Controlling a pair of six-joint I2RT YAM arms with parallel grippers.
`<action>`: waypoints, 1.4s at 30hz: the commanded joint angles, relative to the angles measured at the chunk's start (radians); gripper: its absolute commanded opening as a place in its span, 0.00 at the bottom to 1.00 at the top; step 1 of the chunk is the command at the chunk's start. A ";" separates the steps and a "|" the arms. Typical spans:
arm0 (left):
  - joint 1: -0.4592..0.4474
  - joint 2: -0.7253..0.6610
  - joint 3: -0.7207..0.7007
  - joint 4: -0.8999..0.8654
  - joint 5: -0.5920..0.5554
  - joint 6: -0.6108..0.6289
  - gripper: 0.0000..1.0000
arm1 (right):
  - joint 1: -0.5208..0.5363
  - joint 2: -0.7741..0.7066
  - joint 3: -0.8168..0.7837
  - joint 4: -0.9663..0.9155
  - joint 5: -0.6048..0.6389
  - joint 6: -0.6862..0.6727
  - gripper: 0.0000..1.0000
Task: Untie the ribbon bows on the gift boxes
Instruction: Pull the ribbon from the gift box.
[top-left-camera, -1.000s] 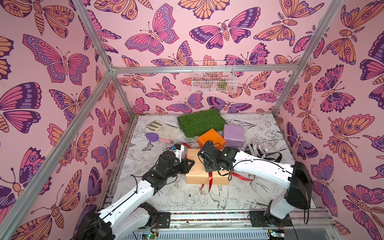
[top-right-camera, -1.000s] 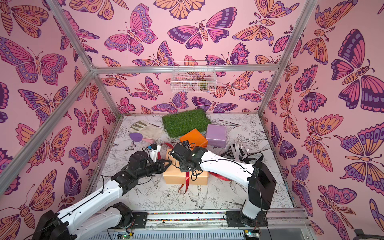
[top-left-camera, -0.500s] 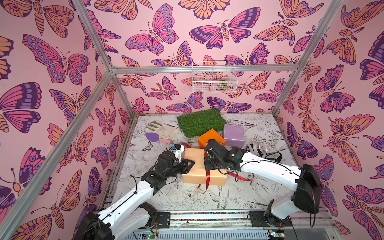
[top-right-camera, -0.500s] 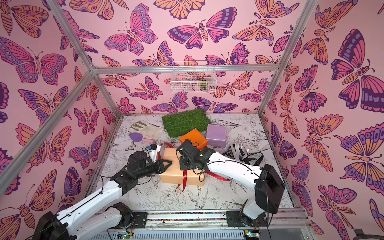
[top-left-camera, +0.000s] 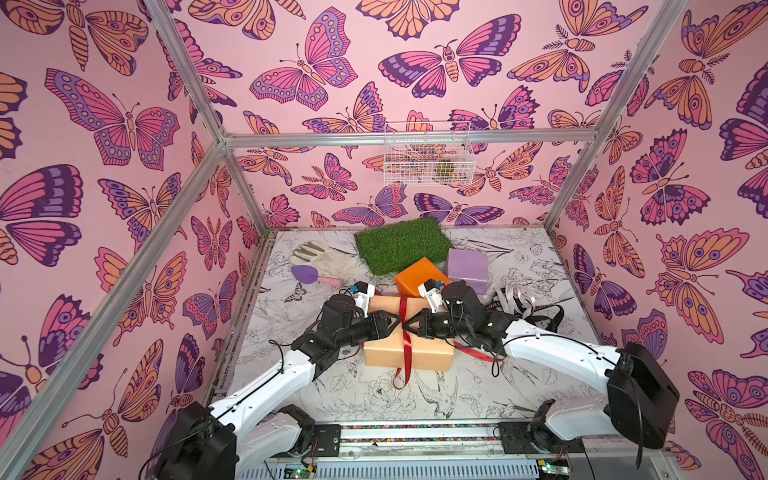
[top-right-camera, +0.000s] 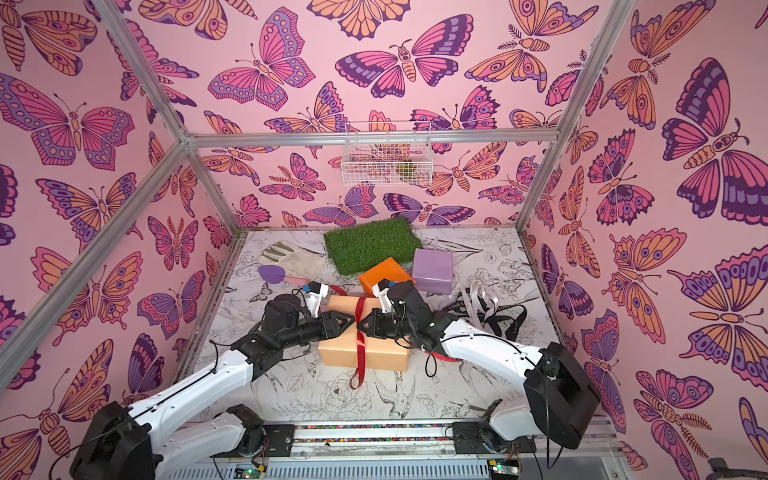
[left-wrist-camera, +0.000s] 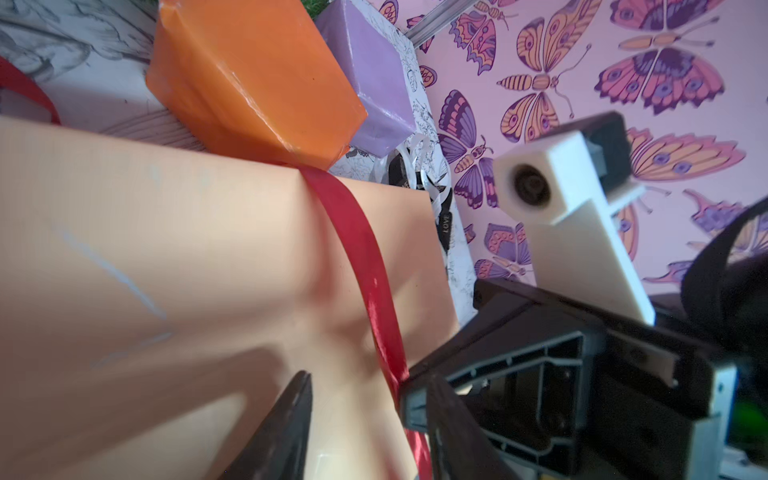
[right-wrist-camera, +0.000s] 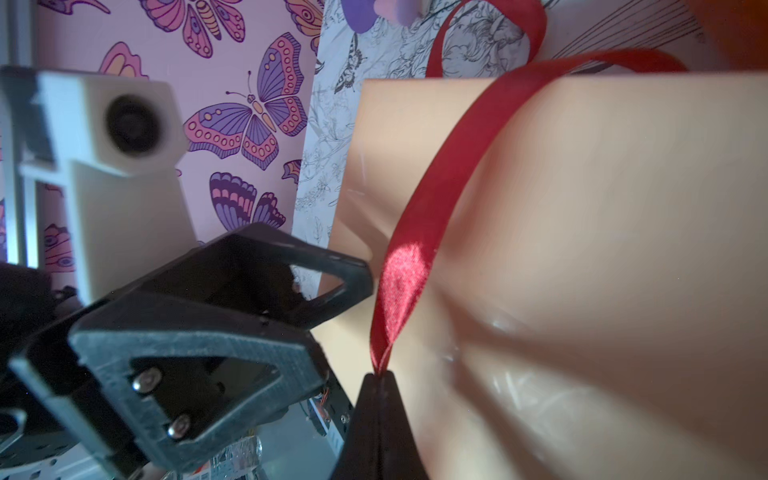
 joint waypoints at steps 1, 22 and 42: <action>-0.009 0.002 0.006 0.080 0.026 -0.050 0.55 | -0.011 -0.034 -0.020 0.067 -0.033 0.015 0.00; -0.063 0.241 0.100 0.276 0.034 -0.144 0.00 | -0.052 -0.134 -0.089 0.026 -0.050 -0.028 0.57; -0.080 0.215 0.120 0.273 0.019 -0.172 0.00 | -0.025 0.001 -0.097 0.261 -0.154 -0.029 0.41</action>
